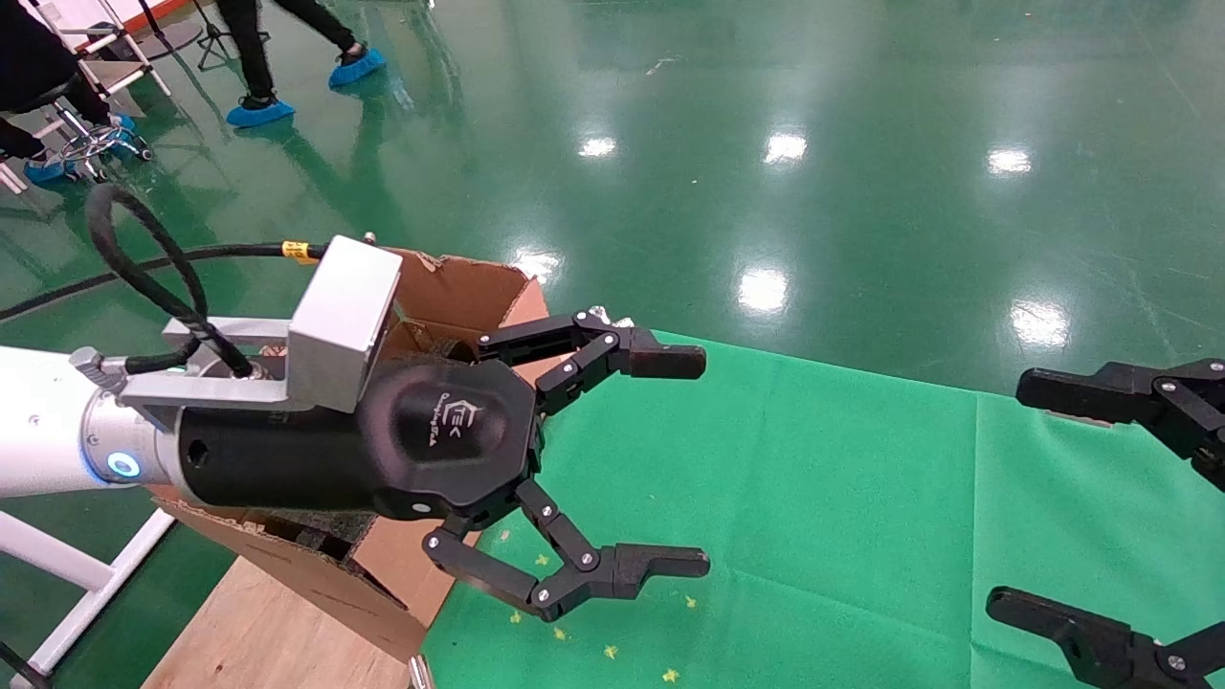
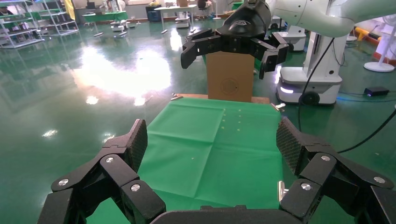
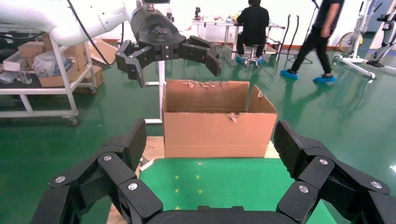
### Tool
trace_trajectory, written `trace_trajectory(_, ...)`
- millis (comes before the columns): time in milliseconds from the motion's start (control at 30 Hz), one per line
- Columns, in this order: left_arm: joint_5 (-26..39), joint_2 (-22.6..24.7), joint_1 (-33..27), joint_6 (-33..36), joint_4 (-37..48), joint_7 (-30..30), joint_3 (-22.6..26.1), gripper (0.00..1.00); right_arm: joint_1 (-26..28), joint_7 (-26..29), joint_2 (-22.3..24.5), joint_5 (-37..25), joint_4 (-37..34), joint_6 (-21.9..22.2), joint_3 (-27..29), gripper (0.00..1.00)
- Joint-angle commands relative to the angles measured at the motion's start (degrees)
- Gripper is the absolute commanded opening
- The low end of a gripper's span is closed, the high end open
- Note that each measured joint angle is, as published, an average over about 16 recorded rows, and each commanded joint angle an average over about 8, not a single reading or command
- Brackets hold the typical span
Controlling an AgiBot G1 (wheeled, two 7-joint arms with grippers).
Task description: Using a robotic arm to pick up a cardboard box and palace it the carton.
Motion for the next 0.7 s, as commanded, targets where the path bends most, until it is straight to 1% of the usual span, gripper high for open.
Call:
trace_trajectory(33,0.01,0.00,-0.02,-0.01,0.01,-0.01,0.02,1.00,0.00,0.00,0.00,0.00,0.00,0.00,0.00,1.00)
trace_trajectory(700,0.08,0.00,-0.09,-0.03,0.09,-0.01,0.09,1.00,0.00,0.00,0.00,0.00,0.00,0.00,0.00,1.00)
